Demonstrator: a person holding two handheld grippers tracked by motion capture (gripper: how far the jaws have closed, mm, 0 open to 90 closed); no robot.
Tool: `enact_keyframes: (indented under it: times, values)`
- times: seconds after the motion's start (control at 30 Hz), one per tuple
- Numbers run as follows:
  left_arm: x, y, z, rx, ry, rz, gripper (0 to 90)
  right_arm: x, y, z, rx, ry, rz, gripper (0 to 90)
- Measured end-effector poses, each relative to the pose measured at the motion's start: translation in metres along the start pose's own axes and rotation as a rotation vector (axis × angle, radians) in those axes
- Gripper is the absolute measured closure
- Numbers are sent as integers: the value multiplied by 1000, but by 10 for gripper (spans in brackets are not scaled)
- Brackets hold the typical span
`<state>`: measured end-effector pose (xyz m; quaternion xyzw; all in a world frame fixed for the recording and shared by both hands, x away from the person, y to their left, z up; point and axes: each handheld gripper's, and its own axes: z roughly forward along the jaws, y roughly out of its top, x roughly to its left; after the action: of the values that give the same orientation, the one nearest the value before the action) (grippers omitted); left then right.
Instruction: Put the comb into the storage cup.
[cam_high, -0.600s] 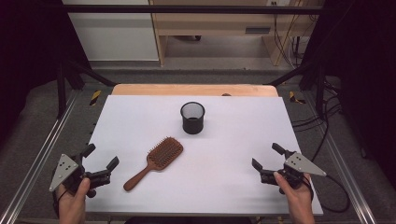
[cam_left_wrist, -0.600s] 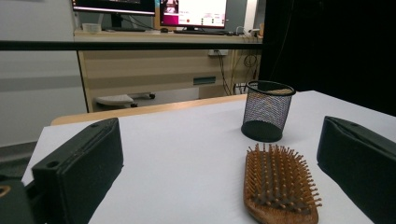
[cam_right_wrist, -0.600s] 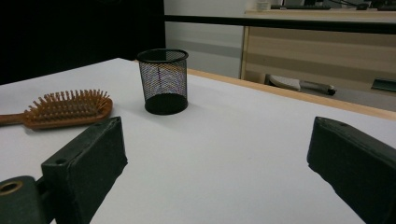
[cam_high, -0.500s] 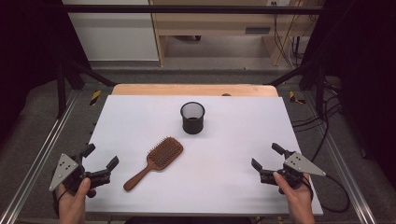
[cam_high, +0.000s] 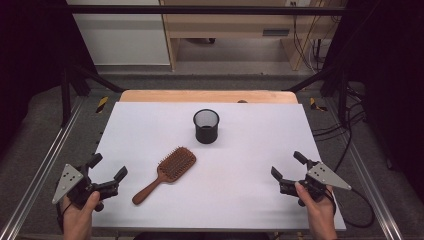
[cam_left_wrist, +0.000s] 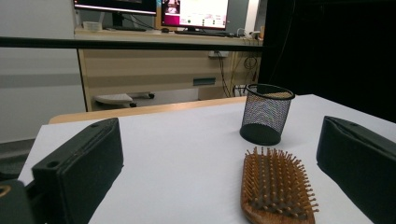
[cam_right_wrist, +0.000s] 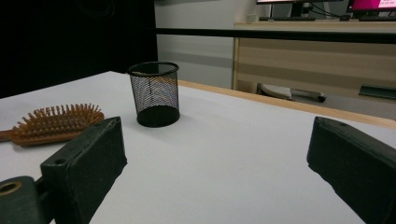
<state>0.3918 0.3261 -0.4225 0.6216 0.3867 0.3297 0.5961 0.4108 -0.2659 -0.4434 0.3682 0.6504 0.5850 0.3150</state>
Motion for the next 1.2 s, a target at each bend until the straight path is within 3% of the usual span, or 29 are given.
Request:
enact_keyframes:
  times: [0.37, 0.43, 0.47, 0.5, 0.53, 0.57, 0.6, 0.7, 0.77, 0.93, 0.97, 1.03, 1.07, 1.1, 1.2]
  values:
    - [-12, 0, 7, 61, -34, 33, 9, 6, 2, 0, 3, 6, -31, 40]
    - [-16, 2, 10, 90, -40, 47, 11, 6, 1, 0, 7, 7, -30, 40]
    - [-21, 4, 15, 133, -60, 61, 13, 6, 1, 0, 9, 9, -28, 39]
    - [-21, 4, 15, 133, -60, 61, 14, 6, 1, 0, 9, 11, -28, 39]
    - [-27, 6, 21, 179, -68, 72, 19, 7, 1, 0, 11, 13, -32, 39]
    - [-27, 6, 21, 179, -68, 72, 21, 7, 1, 0, 11, 13, -32, 39]
    - [-30, 8, 27, 239, -91, 28, 23, 8, 1, 0, 12, 18, -34, 39]
    - [-33, 10, 32, 268, -113, 2, 25, 9, 1, 0, 18, 23, -40, 38]
    - [-39, 15, 40, 327, -117, 25, 28, 9, 1, 1, 21, 23, -44, 38]
    - [-48, 23, 51, 398, -135, 75, 32, 9, 1, 1, 22, 18, -37, 37]
    - [-53, 26, 56, 439, -140, 116, 35, 9, 1, 1, 23, 19, -36, 37]
    - [-56, 28, 59, 457, -142, 132, 35, 9, 1, 1, 23, 19, -36, 38]
    - [-60, 29, 65, 488, -153, 157, 37, 10, 1, 1, 26, 20, -41, 36]
    - [-60, 29, 65, 488, -153, 157, 38, 10, 1, 1, 26, 20, -41, 36]
    - [-64, 26, 76, 547, -169, 168, 39, 11, 1, 0, 30, 23, -44, 34]
